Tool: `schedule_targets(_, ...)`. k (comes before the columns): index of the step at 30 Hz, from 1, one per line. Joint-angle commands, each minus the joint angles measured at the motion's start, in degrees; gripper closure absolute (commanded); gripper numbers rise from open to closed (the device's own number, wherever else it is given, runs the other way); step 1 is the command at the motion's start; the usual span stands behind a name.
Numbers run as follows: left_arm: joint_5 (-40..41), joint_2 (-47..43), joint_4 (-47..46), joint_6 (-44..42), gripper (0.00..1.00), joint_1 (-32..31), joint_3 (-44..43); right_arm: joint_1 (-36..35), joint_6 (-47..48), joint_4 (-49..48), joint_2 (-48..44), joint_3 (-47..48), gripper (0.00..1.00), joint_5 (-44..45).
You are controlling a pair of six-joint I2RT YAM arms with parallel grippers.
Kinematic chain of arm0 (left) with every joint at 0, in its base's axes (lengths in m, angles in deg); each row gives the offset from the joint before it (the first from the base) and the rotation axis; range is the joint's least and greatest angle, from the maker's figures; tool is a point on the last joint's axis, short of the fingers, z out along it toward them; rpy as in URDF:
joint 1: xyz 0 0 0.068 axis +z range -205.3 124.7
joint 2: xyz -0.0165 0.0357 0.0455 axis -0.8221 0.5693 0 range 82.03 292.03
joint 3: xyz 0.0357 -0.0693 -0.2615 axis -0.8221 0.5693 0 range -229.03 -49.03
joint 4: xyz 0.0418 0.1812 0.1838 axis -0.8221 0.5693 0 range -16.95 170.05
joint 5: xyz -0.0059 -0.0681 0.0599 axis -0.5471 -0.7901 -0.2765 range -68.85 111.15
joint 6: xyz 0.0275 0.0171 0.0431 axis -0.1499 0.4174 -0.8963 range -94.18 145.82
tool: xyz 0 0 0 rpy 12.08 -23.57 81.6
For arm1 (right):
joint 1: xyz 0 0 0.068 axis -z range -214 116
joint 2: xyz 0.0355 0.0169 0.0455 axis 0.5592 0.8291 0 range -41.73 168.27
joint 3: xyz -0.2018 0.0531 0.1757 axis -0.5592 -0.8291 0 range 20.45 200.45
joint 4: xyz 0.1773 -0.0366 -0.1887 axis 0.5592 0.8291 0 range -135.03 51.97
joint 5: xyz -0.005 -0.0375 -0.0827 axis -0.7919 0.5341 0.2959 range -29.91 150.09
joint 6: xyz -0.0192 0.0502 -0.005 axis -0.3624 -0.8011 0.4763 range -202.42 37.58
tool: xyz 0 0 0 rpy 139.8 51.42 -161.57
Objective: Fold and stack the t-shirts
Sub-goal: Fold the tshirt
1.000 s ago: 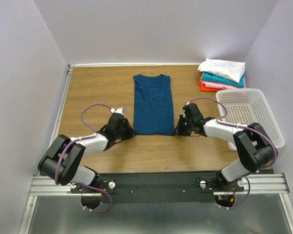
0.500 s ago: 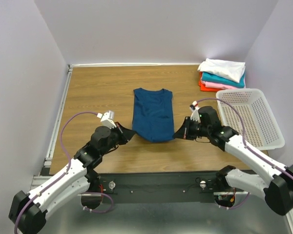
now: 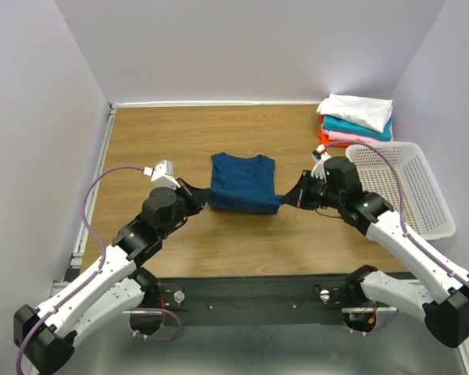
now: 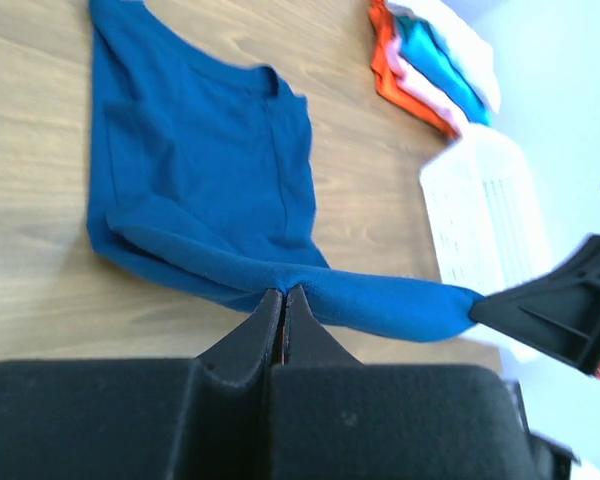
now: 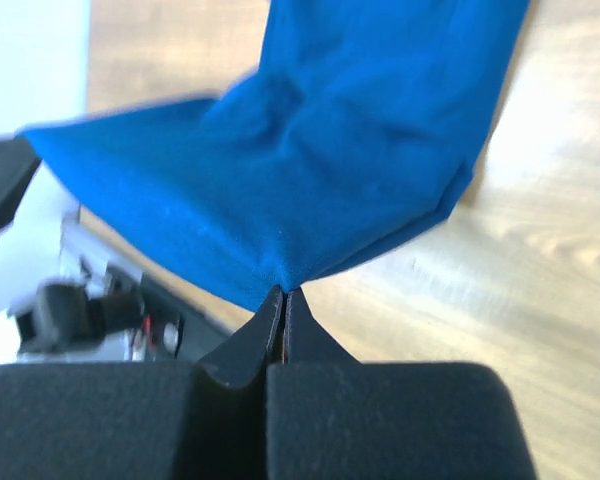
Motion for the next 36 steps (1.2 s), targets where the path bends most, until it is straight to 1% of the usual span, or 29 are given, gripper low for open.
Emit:
schedule_targets(1, 8.72, 4.42, 1.33, -1.84, 1.00, -0.10, -5.20, -0.35, 1.99, 1.02, 3.73, 5.67, 0.99, 8.77)
schedule_targets(2, 10.04, 5.13, 0.98, -1.84, 1.00, -0.10, -5.81, -0.35, 2.08, 1.02, 4.43, 6.64, 0.99, 9.30)
schedule_targets(7, 11.01, 11.01, -2.18, -4.57, 1.00, 2.09, -9.95, 0.00, 2.69, 0.84, 9.97, 11.91, 0.99, 13.78)
schedule_targets(9, 9.79, 13.13, -3.24, -6.05, 1.00, 3.76, -11.35, 0.53, 3.30, 0.75, 11.72, 14.01, 0.99, 14.58)
schedule_targets(10, 9.44, 15.75, -3.85, -6.67, 1.00, 5.68, -12.66, 0.79, 3.74, 0.75, 12.52, 14.55, 0.99, 15.28)
schedule_targets(12, 6.63, 18.40, -4.99, -7.90, 1.00, 7.45, -14.07, 1.85, 4.27, 0.58, 15.42, 15.96, 0.99, 15.28)
schedule_targets(15, 6.01, 24.45, -6.23, -9.48, 1.00, 9.65, -17.67, 4.04, 4.45, -0.47, 19.45, 19.03, 0.99, 14.06)
schedule_targets(17, 5.48, 26.92, -7.45, -11.06, 1.00, 11.22, -19.26, 5.88, 4.45, -1.00, 21.39, 20.17, 0.99, 13.27)
schedule_targets(24, 0.83, 37.91, -7.81, -13.79, 1.00, 15.79, -26.82, 10.28, 4.10, -3.55, 31.32, 25.45, 0.99, 7.47)
schedule_targets(25, 0.38, 40.44, -9.29, -14.06, 1.00, 16.24, -28.31, 10.46, 4.10, -3.73, 33.51, 26.06, 0.99, 6.42)
schedule_targets(28, -2.16, 44.85, -9.04, -15.81, 1.00, 17.56, -31.99, 11.60, 4.71, -4.08, 36.51, 28.35, 0.99, 6.06)
schedule_targets(31, -4.62, 51.26, -9.30, -16.60, 1.00, 18.53, -34.82, 12.75, 4.98, -4.43, 39.85, 30.11, 0.99, 5.44)
schedule_targets(34, -5.59, 54.43, -9.57, -17.13, 1.00, 19.32, -37.10, 13.98, 5.24, -4.70, 43.37, 31.43, 0.99, 3.69)
schedule_targets(36, -7.08, 58.29, -9.57, -17.66, 1.00, 20.02, -40.00, 14.77, 4.98, -4.78, 45.56, 32.40, 0.99, 2.72)
